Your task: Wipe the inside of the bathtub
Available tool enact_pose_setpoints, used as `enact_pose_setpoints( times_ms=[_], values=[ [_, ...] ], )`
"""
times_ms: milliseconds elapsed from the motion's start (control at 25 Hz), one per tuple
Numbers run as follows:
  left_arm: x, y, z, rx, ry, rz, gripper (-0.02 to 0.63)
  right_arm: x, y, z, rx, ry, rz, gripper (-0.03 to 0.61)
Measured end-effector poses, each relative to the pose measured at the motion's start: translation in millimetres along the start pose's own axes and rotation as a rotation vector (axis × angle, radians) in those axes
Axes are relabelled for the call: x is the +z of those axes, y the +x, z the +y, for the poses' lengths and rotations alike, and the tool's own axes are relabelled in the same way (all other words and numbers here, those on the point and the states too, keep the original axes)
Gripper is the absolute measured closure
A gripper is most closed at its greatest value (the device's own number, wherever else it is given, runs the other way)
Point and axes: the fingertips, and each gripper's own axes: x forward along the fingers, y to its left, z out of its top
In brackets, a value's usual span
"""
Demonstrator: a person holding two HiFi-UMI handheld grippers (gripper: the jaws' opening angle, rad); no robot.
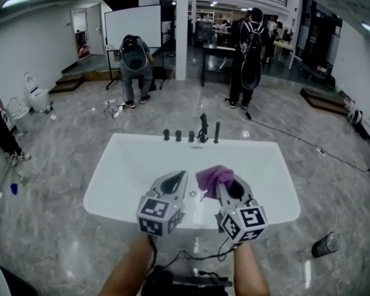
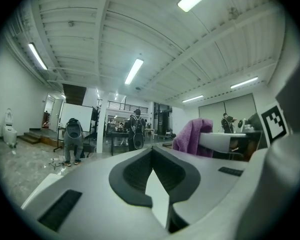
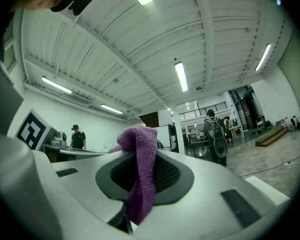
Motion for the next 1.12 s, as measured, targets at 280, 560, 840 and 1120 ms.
enact_pose_setpoints(
  times_ms=[280, 560, 840, 1120],
  values=[
    [15, -7, -1, -0.061, 0.036, -0.014, 0.607, 7, 0, 18, -0.035, 0.012, -0.013, 0.518],
    [13, -25, 10, -0.068, 0.033, -0.023, 0.607, 3, -1, 44, -0.029, 0.008, -0.007, 0.518],
    [8, -33, 11, -0.055, 0.020, -0.022, 0.607, -4, -5, 52, -0.002, 0.009, 0.001, 0.518],
    [10, -36, 3, -0.040, 0.041, -0.019, 0.607, 2, -13, 49, 0.005, 0.018, -0.009, 0.518]
  ],
)
